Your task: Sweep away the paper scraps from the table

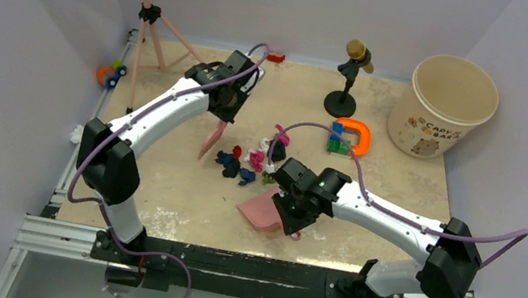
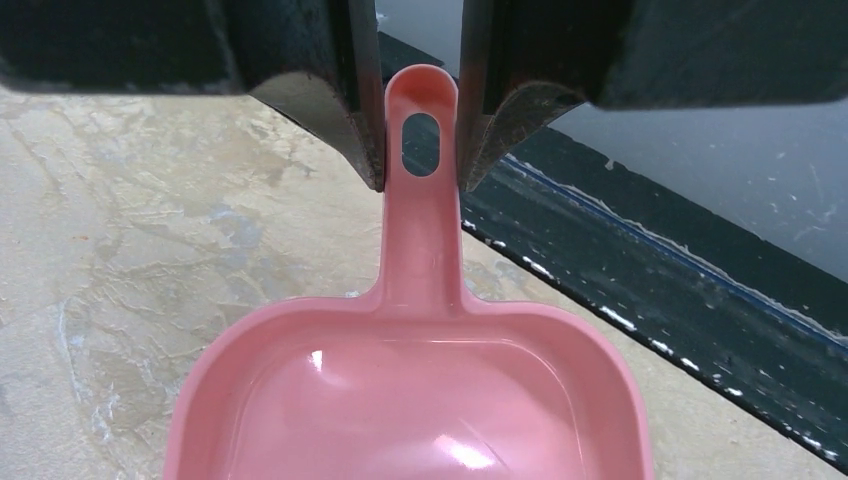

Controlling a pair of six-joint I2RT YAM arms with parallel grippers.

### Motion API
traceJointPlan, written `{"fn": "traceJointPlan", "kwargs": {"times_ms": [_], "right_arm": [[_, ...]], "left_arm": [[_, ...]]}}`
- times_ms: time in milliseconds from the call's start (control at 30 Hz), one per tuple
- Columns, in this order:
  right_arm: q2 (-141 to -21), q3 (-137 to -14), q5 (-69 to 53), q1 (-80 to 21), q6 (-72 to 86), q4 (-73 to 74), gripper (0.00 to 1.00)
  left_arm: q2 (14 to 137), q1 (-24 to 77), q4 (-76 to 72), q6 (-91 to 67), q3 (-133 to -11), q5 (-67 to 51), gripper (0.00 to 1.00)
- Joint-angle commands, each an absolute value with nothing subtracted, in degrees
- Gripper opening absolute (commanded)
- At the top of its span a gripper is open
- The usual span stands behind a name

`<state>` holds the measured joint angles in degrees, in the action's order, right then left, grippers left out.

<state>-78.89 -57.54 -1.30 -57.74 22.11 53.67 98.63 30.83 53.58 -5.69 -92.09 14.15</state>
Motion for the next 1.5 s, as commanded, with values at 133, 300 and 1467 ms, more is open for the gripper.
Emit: {"fn": "traceJointPlan", "kwargs": {"times_ms": [133,300,1467], "right_arm": [[-81.9,-60.3,-2.2,-57.8,21.8,49.6,0.0],[-86.7,-63.7,-1.7,-55.6,19.5,48.8,0.0],[-82.3,-52.5,4.8,-52.6,17.3,28.0,0.0]], "left_arm": [[98.5,31.4,51.2,-4.8,-91.6,9.1,0.0],[99.2,31.5,51.3,-4.6,-91.5,5.4,0.0],[83.9,31.6,48.8,-4.6,-87.7,-5.0,0.0]]}}
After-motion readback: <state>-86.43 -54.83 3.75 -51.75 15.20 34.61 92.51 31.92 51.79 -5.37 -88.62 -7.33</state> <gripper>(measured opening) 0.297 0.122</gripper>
